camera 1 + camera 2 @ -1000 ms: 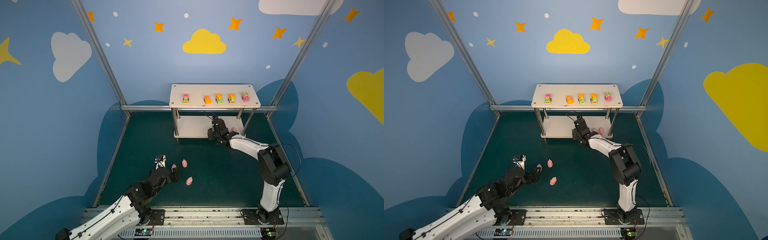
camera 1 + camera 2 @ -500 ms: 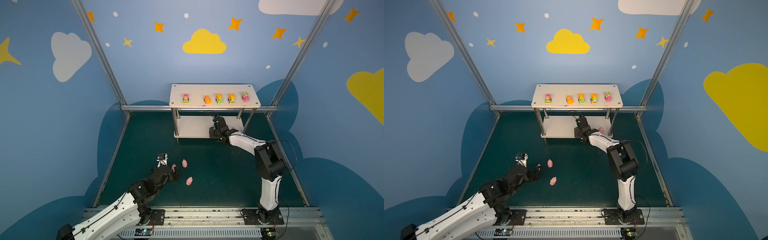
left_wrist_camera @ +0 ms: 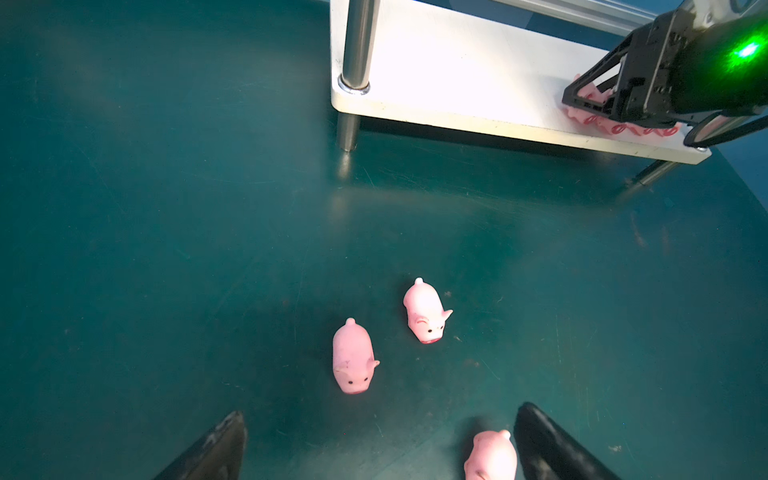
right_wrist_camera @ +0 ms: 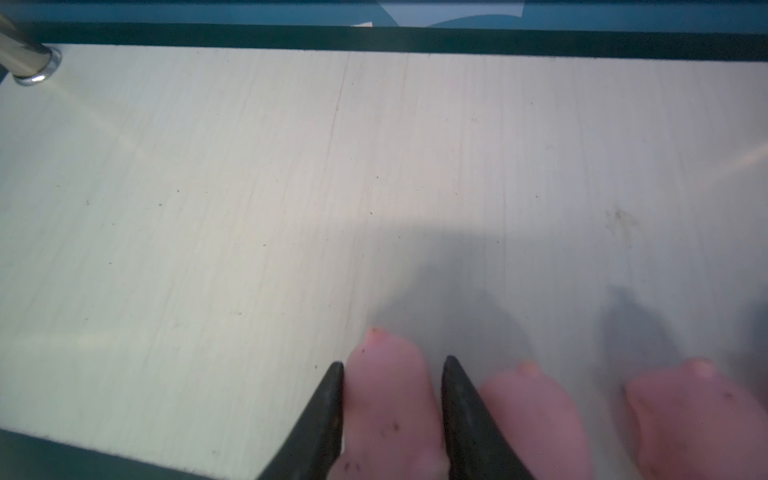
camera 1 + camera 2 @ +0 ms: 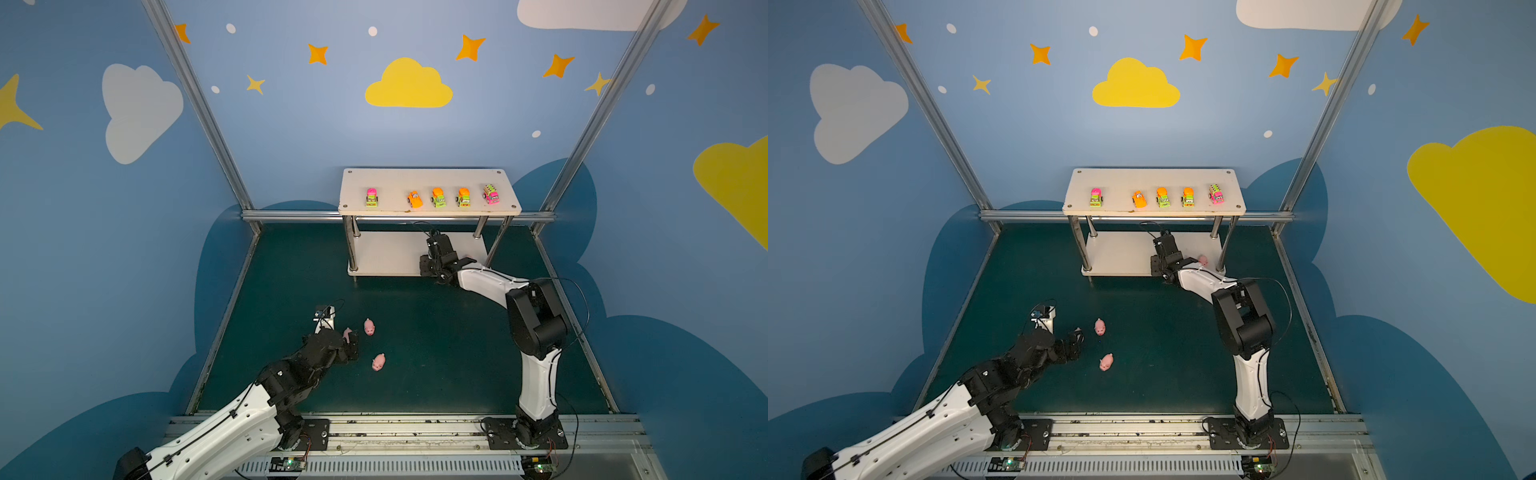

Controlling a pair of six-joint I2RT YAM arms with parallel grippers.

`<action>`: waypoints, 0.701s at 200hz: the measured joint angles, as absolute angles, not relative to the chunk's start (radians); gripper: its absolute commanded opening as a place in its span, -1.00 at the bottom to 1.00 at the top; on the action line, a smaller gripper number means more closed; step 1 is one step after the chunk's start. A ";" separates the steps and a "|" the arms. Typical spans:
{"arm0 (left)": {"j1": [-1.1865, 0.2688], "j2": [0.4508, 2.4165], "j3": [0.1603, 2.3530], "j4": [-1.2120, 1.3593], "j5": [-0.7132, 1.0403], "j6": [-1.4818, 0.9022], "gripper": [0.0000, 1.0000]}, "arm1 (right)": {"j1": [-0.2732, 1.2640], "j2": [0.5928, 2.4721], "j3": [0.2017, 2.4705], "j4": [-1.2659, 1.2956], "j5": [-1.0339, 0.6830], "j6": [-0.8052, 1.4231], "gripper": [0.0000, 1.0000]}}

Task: Place and organize the plastic toys onto the shelf
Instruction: 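Set the pig down beside the row of pigs and open the right gripper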

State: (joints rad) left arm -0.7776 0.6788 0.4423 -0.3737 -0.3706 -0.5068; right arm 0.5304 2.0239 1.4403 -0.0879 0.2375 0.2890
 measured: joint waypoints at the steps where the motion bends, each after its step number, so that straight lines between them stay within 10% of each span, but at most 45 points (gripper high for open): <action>1: -0.777 0.679 0.442 -0.374 -0.371 -0.506 0.99 | 0.530 2.024 1.441 -0.088 0.238 0.289 -0.18; 140: -0.774 0.658 0.442 -0.370 -0.365 -0.501 0.99 | 0.530 2.037 1.460 -0.136 0.236 0.364 -0.25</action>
State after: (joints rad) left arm -0.7742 0.6579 0.4423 -0.3698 -0.3653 -0.5011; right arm 0.5297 2.0369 1.4597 -0.1356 0.2356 0.3641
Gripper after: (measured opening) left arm 0.997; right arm 0.373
